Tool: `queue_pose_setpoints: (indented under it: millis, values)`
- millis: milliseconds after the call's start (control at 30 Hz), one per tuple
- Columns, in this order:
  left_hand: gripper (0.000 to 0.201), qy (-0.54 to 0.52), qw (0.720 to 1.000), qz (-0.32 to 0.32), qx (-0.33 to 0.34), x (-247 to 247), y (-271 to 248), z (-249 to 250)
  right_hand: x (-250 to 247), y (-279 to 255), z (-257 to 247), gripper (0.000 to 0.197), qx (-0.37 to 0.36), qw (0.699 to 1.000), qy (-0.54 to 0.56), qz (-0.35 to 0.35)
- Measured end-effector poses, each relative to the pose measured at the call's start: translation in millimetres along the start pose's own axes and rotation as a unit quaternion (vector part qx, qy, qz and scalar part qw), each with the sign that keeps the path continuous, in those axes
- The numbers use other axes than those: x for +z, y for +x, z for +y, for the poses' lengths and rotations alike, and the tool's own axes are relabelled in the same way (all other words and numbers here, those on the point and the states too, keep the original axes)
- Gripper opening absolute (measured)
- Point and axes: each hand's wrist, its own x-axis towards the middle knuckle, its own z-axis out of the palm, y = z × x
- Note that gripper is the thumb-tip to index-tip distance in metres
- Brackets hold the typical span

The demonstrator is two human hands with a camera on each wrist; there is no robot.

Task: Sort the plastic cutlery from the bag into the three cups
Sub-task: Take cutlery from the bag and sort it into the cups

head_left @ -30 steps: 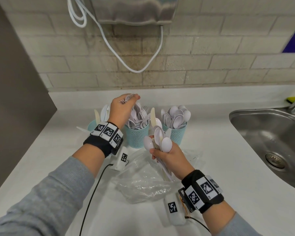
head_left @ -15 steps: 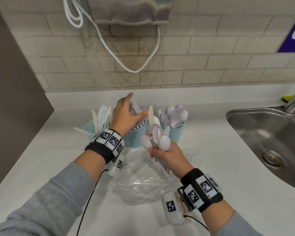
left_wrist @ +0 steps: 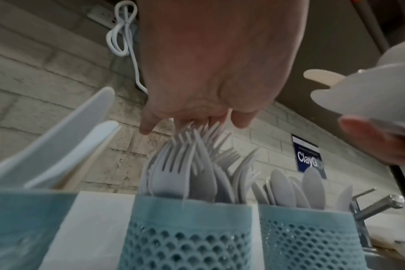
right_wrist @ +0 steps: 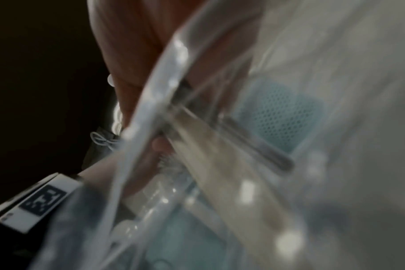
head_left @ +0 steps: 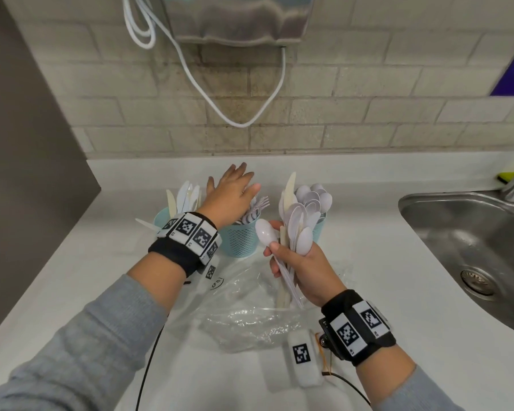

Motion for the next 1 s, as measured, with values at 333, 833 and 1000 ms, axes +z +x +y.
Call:
queue_pose_setpoints:
  millis: [333,833,1000]
  values:
    - [0.022,-0.346,0.933,-0.001,0.093,-27,-37,46,6,1,1,0.035,0.026,0.999,-0.009,-0.033]
    - [0.018,-0.244,0.968,-0.028,0.058,-30,-63,50,-7,-1,2,0.051,0.034,0.991,0.115,-0.059]
    - [0.015,-0.143,0.987,-0.029,0.073,-14,-75,57,-4,-3,-2,0.014,0.031,0.995,0.091,-0.040]
